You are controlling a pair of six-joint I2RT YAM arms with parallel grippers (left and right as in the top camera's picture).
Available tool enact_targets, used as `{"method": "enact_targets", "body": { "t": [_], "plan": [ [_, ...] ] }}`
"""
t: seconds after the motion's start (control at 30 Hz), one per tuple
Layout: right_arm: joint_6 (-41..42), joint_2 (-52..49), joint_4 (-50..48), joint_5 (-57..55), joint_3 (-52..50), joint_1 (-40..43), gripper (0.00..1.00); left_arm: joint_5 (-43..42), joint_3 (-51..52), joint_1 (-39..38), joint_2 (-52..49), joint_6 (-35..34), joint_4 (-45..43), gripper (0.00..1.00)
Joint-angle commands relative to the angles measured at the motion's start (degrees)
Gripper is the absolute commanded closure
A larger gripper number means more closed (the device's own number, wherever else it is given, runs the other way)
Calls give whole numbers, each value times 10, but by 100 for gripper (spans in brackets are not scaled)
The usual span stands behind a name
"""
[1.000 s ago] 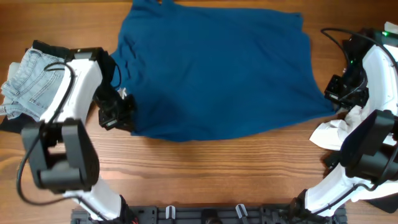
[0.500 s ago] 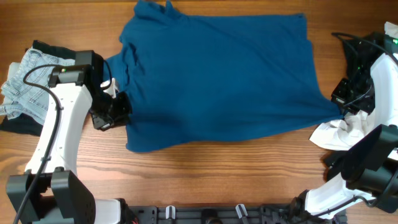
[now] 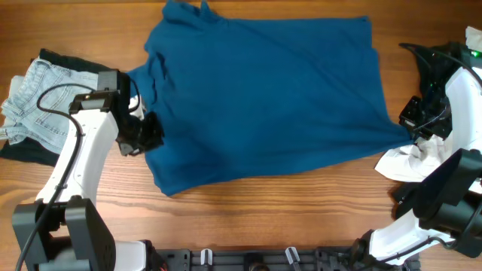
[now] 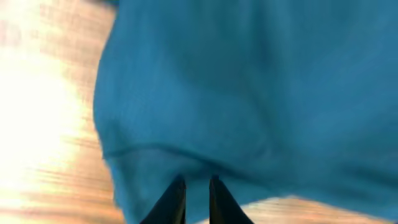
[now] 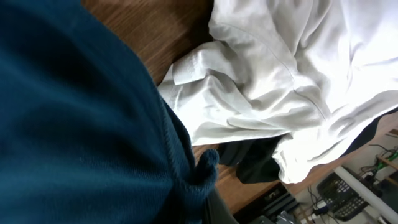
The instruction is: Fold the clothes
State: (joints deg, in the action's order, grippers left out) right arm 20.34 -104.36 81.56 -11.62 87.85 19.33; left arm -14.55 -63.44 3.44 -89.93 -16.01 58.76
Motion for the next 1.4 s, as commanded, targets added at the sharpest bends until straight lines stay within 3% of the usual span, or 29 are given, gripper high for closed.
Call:
{"method": "enact_targets", "body": {
  "t": [0.0,0.07,0.2,0.4,0.5,0.63,0.67,0.77,0.8,0.93,1.1,1.23,1.37],
  "plan": [
    [-7,13,-3,-17,-2,2,96,-50,0,0,6,-12,31,73],
    [-8,13,-5,-17,-2,2,96,-66,0,0,6,-12,140,53],
    [-8,13,-15,-10,-2,2,96,-50,14,-2,6,-14,223,48],
    [-8,13,-16,-3,-2,2,96,-12,111,-15,6,-85,129,45],
    [-9,13,-16,-3,-2,2,96,-12,153,-28,6,-89,45,46],
    [-8,13,-17,-3,-2,2,96,-7,160,-42,6,-89,10,48],
    [-8,13,-16,-3,-2,2,96,-6,160,-47,6,-89,5,52],
    [-8,13,-16,-3,-2,2,96,-6,160,-58,6,-89,3,89],
    [-9,13,-17,-4,-2,2,96,-6,160,-62,6,-89,10,96],
    [-9,13,-16,-4,-2,2,96,-10,152,-60,7,-81,70,96],
    [-12,13,-40,16,-2,3,96,-77,60,-18,52,-3,146,96],
    [-69,13,-47,62,-2,3,96,-97,26,26,107,-3,128,96],
    [-69,12,-55,62,-2,3,96,-162,26,58,118,-11,60,96]
  ]
}}
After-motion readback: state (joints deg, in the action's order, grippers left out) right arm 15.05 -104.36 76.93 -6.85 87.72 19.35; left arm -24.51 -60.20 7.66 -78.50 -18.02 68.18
